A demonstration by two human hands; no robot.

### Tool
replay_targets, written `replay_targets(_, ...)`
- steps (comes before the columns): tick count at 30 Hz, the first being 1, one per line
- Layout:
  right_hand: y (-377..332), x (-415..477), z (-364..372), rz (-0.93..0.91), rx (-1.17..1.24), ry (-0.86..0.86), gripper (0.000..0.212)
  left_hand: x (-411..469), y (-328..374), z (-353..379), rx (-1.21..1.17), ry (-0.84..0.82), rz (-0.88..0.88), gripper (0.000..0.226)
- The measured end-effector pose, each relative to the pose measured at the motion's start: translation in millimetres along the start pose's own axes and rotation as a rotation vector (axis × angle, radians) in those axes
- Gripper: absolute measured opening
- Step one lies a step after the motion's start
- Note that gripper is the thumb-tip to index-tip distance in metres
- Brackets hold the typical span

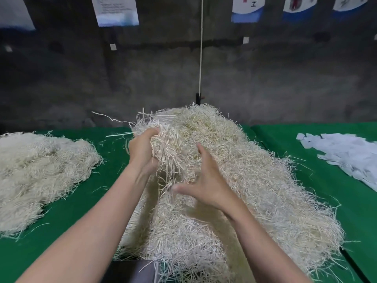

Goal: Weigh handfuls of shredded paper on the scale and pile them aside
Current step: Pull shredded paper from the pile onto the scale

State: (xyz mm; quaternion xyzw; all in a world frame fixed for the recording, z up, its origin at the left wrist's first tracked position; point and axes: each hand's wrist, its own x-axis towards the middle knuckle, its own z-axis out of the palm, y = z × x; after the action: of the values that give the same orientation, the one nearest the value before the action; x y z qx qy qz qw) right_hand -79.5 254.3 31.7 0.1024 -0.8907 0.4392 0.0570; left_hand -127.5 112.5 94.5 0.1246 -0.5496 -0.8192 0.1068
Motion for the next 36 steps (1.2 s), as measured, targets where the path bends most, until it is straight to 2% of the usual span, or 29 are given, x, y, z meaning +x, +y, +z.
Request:
replay_targets(1,-3.6,4.1,10.5,0.022,0.004,-0.071,0.126,-5.4,1.2,2.1,-0.005,-0.065,-0.014,0.031)
replay_targets(2,-0.9,8.6,21.4,0.040,0.018,-0.107,0.121,-13.0,5.1,4.0,-0.010,-0.167,-0.032,0.015)
replay_targets(3,3.3,13.6,29.4,0.060,0.124,-0.101,0.098,-16.5,6.8,2.3,0.007,-0.293,-0.011,0.016)
replay_targets(4,6.7,18.0,31.2,0.099,0.308,-0.049,0.061,-20.7,9.6,-0.7,0.095,-0.400,0.029,0.023)
replay_targets(5,11.4,21.3,29.2,0.154,0.470,0.015,0.025,-17.9,10.1,-5.0,0.281,-0.488,0.084,0.019)
replay_targets(6,15.9,24.7,24.7,0.180,0.560,0.077,0.012,-18.9,11.2,-10.1,0.500,-0.546,0.130,0.009)
replay_targets(8,18.2,30.6,13.3,0.163,0.615,0.150,0.025,-13.5,1.5,-21.9,0.912,-0.719,0.098,0.026)
replay_targets(9,14.0,33.5,8.5,0.121,0.546,0.181,0.030,-10.8,-10.9,-26.6,1.106,-0.790,0.020,0.039)
replay_targets(11,1.6,38.3,2.5,0.018,0.406,0.222,0.029,-15.3,-37.3,-27.1,1.480,-0.826,-0.016,0.038)
replay_targets(12,-3.0,39.9,-0.1,-0.023,0.376,0.232,0.026,-13.7,-48.5,-27.4,1.599,-0.801,0.063,0.033)
replay_targets(13,-3.9,41.7,-1.5,-0.054,0.354,0.249,0.025,-10.0,-56.4,-28.2,1.608,-0.716,0.161,0.029)
replay_targets(14,-0.2,42.4,-2.9,-0.069,0.325,0.260,0.025,-2.8,-59.6,-29.1,1.494,-0.571,0.214,0.026)
replay_targets(16,15.4,35.1,2.2,-0.042,0.241,0.244,0.021,16.9,-54.3,-34.9,0.976,-0.227,0.150,0.019)
replay_targets(17,29.0,29.6,9.4,-0.020,0.127,0.212,0.018,23.7,-47.5,-37.0,0.696,-0.112,0.087,0.014)
replay_targets(19,66.4,15.6,29.7,0.032,-0.217,0.092,0.019,30.9,-37.4,-40.5,0.332,-0.011,-0.046,0.035)
replay_targets(21,109.7,-3.5,47.4,0.109,-0.461,-0.091,0.020,30.8,-30.1,-39.2,0.166,0.022,-0.087,0.046)
replay_targets(23,139.4,-18.0,54.3,0.174,-0.559,-0.213,0.024,29.6,-25.7,-38.7,0.109,0.043,-0.091,0.049)
replay_targets(24,143.4,-20.2,52.5,0.198,-0.529,-0.234,0.024,29.6,-24.2,-39.6,0.110,0.041,-0.080,0.047)
replay_targets(26,127.2,-14.4,39.4,0.228,-0.356,-0.222,0.026,26.6,-24.5,-41.7,0.120,-0.013,-0.084,0.045)
replay_targets(27,108.7,-8.1,29.3,0.230,-0.245,-0.200,0.036,23.0,-26.3,-42.3,0.152,-0.041,-0.084,0.047)
replay_targets(29,60.9,3.7,5.1,0.105,-0.067,-0.077,0.057,13.3,-31.3,-43.4,0.267,-0.092,-0.031,0.054)
replay_targets(31,9.9,8.6,-14.1,-0.136,0.054,0.013,0.087,1.0,-33.8,-44.0,0.293,-0.158,0.021,0.054)
replay_targets(33,-25.9,11.0,-14.0,-0.264,0.144,-0.078,0.115,-14.6,-34.8,-44.3,0.320,-0.255,0.041,0.056)
replay_targets(34,-35.8,11.4,-8.7,-0.269,0.140,-0.153,0.121,-21.7,-34.1,-46.6,0.349,-0.300,0.051,0.055)
replay_targets(36,-42.7,13.3,3.7,-0.204,0.086,-0.270,0.116,-31.2,-28.4,-57.2,0.337,-0.370,0.066,0.037)
